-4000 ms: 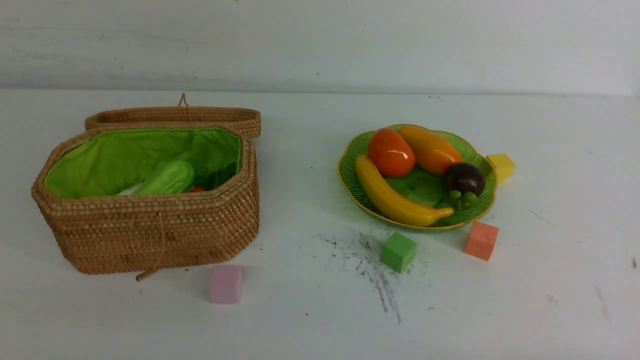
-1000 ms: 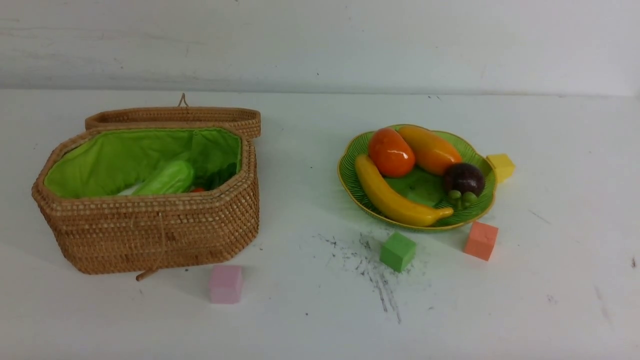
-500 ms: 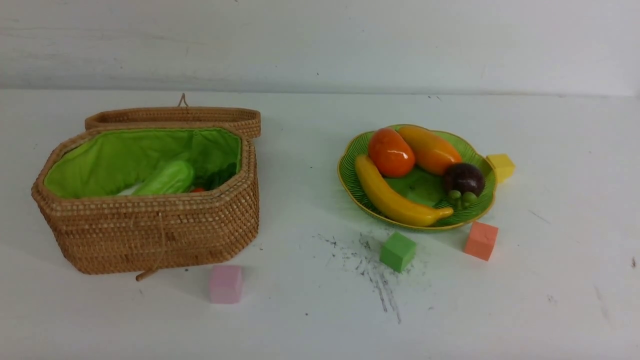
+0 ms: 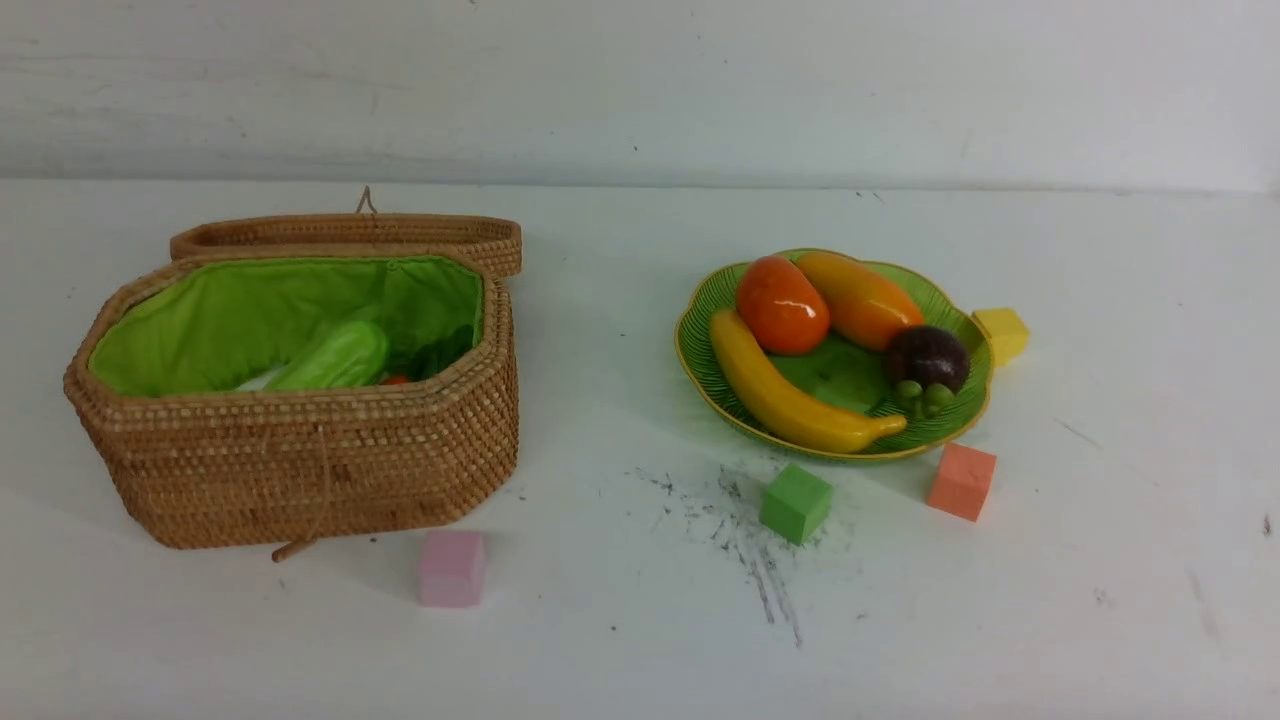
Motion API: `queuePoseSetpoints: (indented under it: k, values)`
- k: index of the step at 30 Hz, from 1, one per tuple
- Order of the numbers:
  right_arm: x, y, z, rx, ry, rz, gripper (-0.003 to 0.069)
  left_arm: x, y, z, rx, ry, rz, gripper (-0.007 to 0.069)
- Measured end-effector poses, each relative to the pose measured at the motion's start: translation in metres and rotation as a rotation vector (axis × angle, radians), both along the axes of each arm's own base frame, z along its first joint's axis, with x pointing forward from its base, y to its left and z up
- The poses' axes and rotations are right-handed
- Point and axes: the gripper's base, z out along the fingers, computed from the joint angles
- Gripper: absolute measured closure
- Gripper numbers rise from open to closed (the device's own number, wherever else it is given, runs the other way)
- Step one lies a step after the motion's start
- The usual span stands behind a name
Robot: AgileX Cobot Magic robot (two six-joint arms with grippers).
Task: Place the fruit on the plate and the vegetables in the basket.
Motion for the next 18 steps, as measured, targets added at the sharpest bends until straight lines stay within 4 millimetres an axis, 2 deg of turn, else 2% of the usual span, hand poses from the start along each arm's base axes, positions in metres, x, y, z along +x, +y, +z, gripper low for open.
queuePoseSetpoints:
  k: [18]
  values:
    - [0.0000,0.0000,0.0000,0.000,0.000,0.000,0.0419,0.0000,0.0000,0.0000,0.000,0.000,0.000,0.0556]
